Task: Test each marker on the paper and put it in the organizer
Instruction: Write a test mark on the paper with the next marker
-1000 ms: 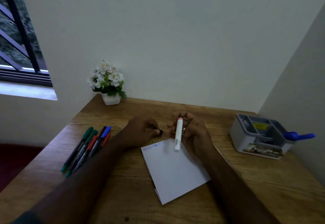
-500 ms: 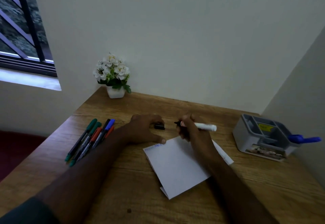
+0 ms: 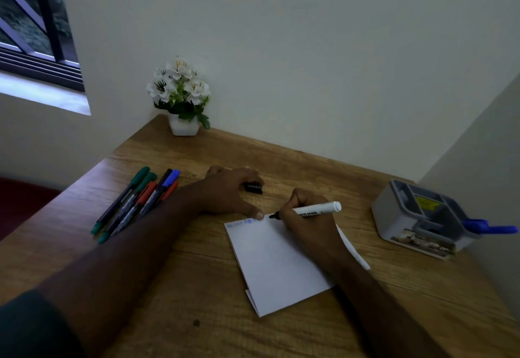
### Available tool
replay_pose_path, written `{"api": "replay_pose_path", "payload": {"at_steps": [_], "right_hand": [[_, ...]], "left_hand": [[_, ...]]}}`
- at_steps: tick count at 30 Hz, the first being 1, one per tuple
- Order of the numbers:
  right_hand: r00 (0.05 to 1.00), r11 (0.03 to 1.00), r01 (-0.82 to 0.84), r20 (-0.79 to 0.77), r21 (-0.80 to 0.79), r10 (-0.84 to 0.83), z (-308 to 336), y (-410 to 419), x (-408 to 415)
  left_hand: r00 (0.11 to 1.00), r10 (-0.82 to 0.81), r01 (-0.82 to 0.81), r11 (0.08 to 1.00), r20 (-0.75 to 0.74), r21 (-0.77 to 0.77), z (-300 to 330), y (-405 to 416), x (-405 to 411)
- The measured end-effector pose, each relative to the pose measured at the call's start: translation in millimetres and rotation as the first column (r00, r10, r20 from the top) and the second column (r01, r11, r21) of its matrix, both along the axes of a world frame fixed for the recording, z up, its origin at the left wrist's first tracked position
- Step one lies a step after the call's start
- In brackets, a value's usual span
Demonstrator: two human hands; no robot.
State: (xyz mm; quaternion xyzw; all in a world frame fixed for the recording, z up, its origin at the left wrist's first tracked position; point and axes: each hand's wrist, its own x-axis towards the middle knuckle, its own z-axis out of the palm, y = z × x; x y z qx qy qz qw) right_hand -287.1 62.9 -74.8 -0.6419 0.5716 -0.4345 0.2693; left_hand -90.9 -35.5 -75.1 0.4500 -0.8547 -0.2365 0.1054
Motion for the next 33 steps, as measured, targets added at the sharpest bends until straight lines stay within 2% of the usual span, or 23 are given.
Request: {"api": "replay_pose_path", "payload": {"at_steps": [10, 19, 24, 29, 33], "right_hand": [[1.0, 1.0, -0.005, 0.012, -0.014, 0.006, -6.8, -8.1, -3.0], [0.997, 0.999, -0.022, -0.07, -0.038, 0.019, -5.8, -8.3, -2.1], [1.0, 1.0, 0.001, -0.014, -0.016, -0.001, -5.0, -7.9, -3.0], [0.997, 1.0, 0.008, -0.079, -0.022, -0.01, -5.1, -9.4, -1.9], [0.999, 1.0, 0.017, -0.048, -0.017, -0.018, -4.2, -7.7, -2.6]], "left_hand": [[0.999, -0.027, 0.026, 0.999, 0.026, 0.017, -1.8, -5.9, 0.8], [0.999, -0.01, 0.009, 1.0, 0.03, 0.026, -4.3, -8.2, 0.7], [1.0, -0.014, 0.013, 0.999, 0.024, 0.032, -3.4, -7.8, 0.6], [0.999, -0.011, 0.011, 1.0, 0.035, 0.021, 0.5, -4.6, -0.4], [0.999, -0.011, 0.01, 1.0, 0.039, 0.029, 4.0, -1.0, -0.8]]}}
